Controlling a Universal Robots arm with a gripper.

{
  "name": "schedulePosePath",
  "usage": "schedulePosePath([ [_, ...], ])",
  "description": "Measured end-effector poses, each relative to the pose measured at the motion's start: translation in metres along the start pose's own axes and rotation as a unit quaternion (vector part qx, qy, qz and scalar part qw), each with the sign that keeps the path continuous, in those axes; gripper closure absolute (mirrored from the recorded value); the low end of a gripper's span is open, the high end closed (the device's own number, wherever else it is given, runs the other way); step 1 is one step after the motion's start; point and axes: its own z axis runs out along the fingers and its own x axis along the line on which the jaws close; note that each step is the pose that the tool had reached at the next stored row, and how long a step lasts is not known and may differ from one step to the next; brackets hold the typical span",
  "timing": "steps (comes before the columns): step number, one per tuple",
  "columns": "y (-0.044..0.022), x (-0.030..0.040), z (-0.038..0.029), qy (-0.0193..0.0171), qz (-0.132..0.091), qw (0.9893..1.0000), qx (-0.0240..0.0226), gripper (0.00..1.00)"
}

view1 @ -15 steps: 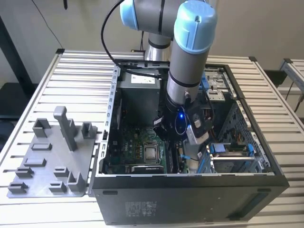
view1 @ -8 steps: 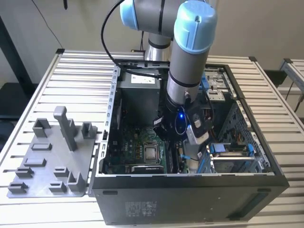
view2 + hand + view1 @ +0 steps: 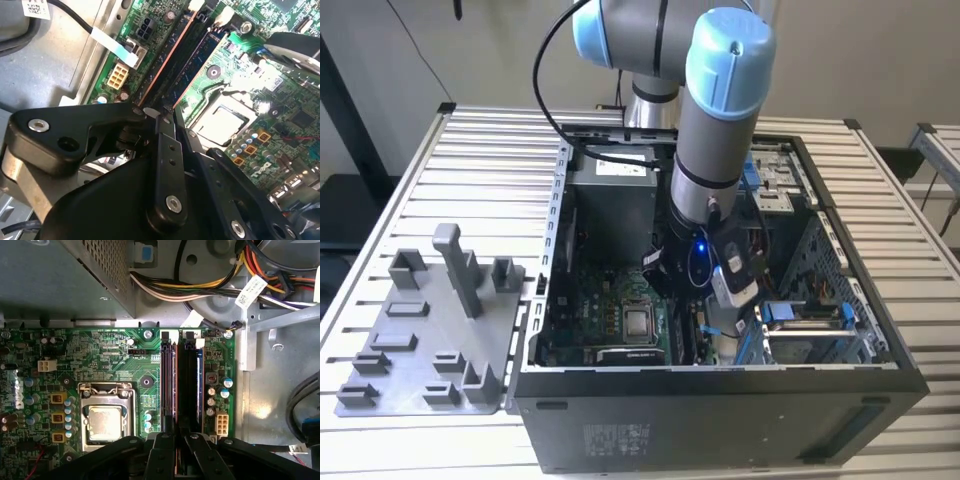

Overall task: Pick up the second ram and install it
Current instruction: 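Insert the second ram into the second slot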

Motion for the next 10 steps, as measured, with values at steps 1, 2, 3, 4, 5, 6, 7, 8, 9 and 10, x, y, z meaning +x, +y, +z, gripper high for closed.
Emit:
schedulePosePath([
  [1, 0.0002, 0.0000, 0.0002, -0.0001, 0.000, 1.0000, -0.0006, 0.86],
  [2, 0.0003, -0.0001, 0.0005, -0.0001, 0.000, 1.0000, -0.0010, 0.85],
  [3, 0.0002, -0.0001, 0.0004, -0.0001, 0.000, 1.0000, -0.0006, 0.85],
  [4, 0.0001, 0.0000, 0.0002, -0.0001, 0.000, 1.0000, -0.0005, 0.79],
  [5, 0.0000, 0.0000, -0.0001, 0.0000, 0.000, 1.0000, -0.0004, 0.72],
  [6, 0.0000, 0.0000, -0.0034, 0.0000, 0.000, 1.0000, -0.0004, 0.72],
  [7, 0.0000, 0.0001, -0.0078, 0.0001, 0.000, 1.0000, -0.0002, 0.72],
  [8, 0.0001, 0.0001, -0.0125, 0.0001, 0.001, 1.0000, -0.0003, 0.72],
  [9, 0.0001, 0.0002, -0.0170, 0.0001, 0.001, 1.0000, -0.0003, 0.72],
  [10, 0.0002, 0.0002, -0.0215, 0.0001, 0.001, 1.0000, -0.0003, 0.72],
])
